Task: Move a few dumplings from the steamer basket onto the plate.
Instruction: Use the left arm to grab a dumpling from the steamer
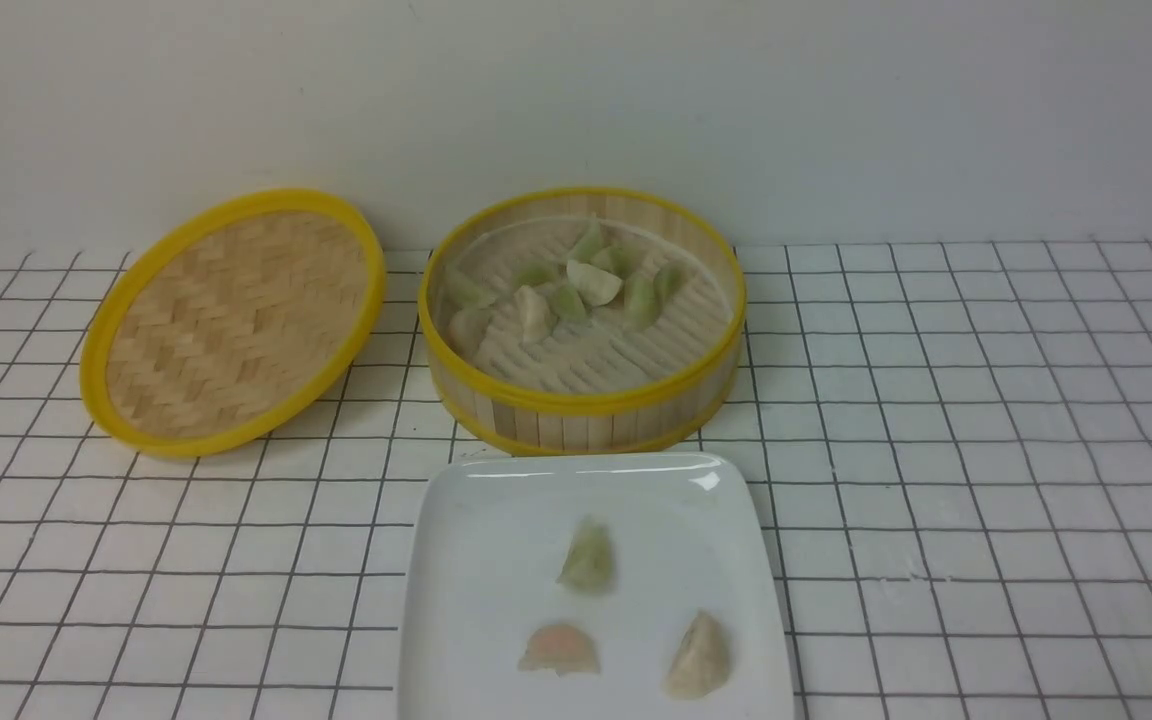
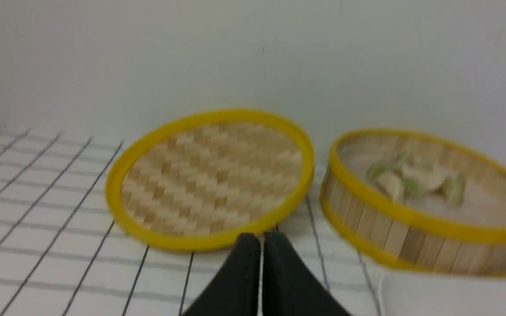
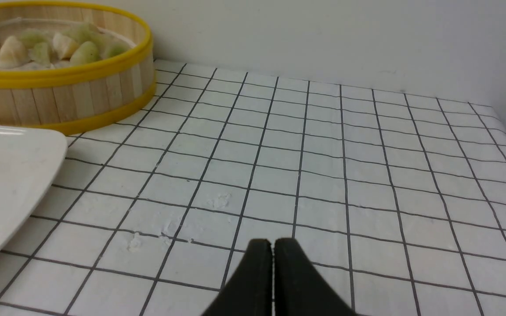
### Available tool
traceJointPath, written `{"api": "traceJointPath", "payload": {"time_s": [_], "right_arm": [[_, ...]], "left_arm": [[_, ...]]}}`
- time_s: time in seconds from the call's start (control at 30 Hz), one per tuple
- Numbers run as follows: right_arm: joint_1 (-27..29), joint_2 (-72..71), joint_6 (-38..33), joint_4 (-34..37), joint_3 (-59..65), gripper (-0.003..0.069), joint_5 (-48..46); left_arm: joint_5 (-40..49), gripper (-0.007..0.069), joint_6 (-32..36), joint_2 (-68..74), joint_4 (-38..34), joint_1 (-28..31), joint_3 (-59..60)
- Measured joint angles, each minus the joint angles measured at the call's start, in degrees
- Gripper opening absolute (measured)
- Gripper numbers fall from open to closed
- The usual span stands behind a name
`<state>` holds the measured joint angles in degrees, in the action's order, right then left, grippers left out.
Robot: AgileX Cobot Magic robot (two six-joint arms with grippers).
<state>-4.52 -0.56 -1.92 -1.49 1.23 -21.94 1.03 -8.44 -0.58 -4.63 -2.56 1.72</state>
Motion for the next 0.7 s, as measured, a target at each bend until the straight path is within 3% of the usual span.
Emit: {"api": "traceJointPath", "payload": {"time_s": [0.3,0.4,0.5,0.57,0.6,0.7], "right_arm": [[0.0,0.0,-0.2,0.0,0.0,0.0003,0.0],[0.0,0.0,-0.6,0.0,0.0,0.0003,0.0],[0.0,0.0,-0.7,0.0,0.0,0.0003,0.0],[0.0,0.0,0.7,3.4,0.4,0.0003,2.7],[0.0,0.0,1.0,4.2,0.5,0.0003,3.5],[0.0,0.0,5.5,15.4,0.5,0.0003,13.0]], "left_arm": [[-22.5,-0.0006,-2.9,0.0,-2.8,0.0,0.0],[-23.5,-0.0006,-6.6,0.1,-4.8,0.0,-2.7],[-20.1,-0.0006,-8.1,1.6,-5.5,0.0,-7.8],[-9.5,-0.0006,-9.5,7.2,-5.4,0.0,-17.3],[-8.4,-0.0006,-9.5,8.4,-5.4,0.0,-18.9],[14.6,-0.0006,-7.8,22.2,-2.6,0.0,-33.5]]}}
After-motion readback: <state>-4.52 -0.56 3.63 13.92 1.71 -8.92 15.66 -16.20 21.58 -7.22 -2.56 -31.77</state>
